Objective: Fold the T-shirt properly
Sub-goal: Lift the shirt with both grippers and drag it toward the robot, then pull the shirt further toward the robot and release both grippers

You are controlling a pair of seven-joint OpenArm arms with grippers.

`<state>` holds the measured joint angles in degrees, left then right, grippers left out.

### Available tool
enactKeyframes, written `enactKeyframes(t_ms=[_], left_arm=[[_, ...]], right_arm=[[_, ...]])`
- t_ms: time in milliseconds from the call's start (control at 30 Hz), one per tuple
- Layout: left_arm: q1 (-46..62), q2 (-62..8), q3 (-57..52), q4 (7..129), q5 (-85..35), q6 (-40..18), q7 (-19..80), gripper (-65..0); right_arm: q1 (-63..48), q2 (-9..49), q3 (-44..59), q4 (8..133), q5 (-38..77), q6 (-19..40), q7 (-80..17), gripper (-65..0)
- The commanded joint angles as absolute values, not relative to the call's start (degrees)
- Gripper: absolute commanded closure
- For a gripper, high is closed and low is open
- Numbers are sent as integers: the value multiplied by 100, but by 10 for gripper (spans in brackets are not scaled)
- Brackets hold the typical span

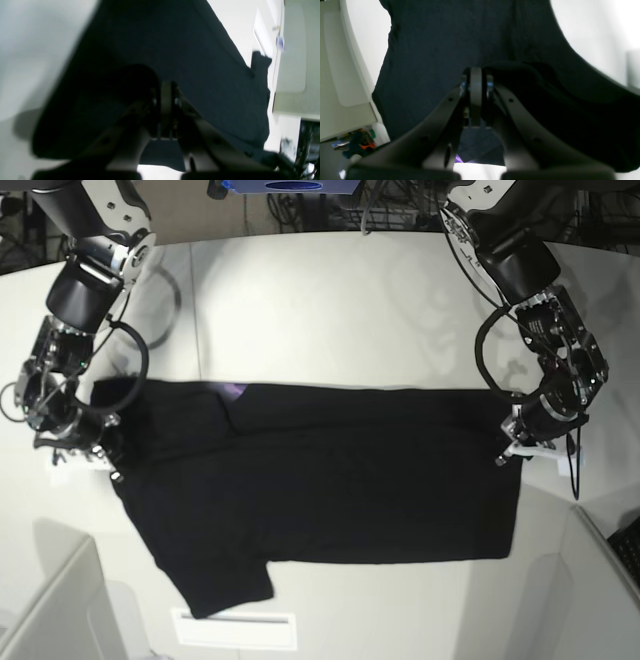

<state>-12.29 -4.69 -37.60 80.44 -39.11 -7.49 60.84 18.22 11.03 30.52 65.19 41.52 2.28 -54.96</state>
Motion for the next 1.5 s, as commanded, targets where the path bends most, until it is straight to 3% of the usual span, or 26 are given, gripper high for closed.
enactKeyframes(t_ms=[0, 400, 933, 967, 1000, 1100, 1200, 1267, 1333, 1467], left_arm=[[-1358, -532, -3723, 8136, -4031, -796, 6018, 0], [-1341, -673, -3749, 8180, -4031, -787, 5842, 0], [-1429, -673, -3741, 8136, -4031, -787, 5727, 0], [-1429, -673, -3741, 8145, -4031, -787, 5727, 0], [-1455, -673, -3741, 8145, -4031, -787, 5727, -33], [-1464, -673, -3741, 8189, -4048, -787, 5719, -239], [-1534, -655, -3758, 8286, -4066, -787, 5719, -469], [-1508, -629, -3969, 8488, -4066, -787, 5719, -583], [-1376, -523, -4259, 8760, -4075, -787, 5745, -647], [-673, -259, -4558, 9385, -4075, -787, 5754, -650]], right_arm=[[2026, 1182, 2932, 6607, 4268, 251, -5385, 0], [2413, 1209, 2721, 5903, 4268, 286, -5165, 0], [2466, 1209, 2782, 5903, 4303, 242, -5174, 0], [2466, 1209, 2791, 5912, 4312, 242, -5174, -60], [2457, 1209, 2844, 5921, 4312, 242, -5174, -128], [2431, 1156, 3292, 6026, 4312, 242, -5200, -260], [2132, 1051, 3644, 6756, 4321, 242, -5209, -276], [1833, 945, 3749, 7451, 4321, 242, -5226, -278], [1543, 840, 3793, 8163, 4321, 233, -5376, -278], [866, 286, 4462, 9332, 4321, 233, -5771, -279]])
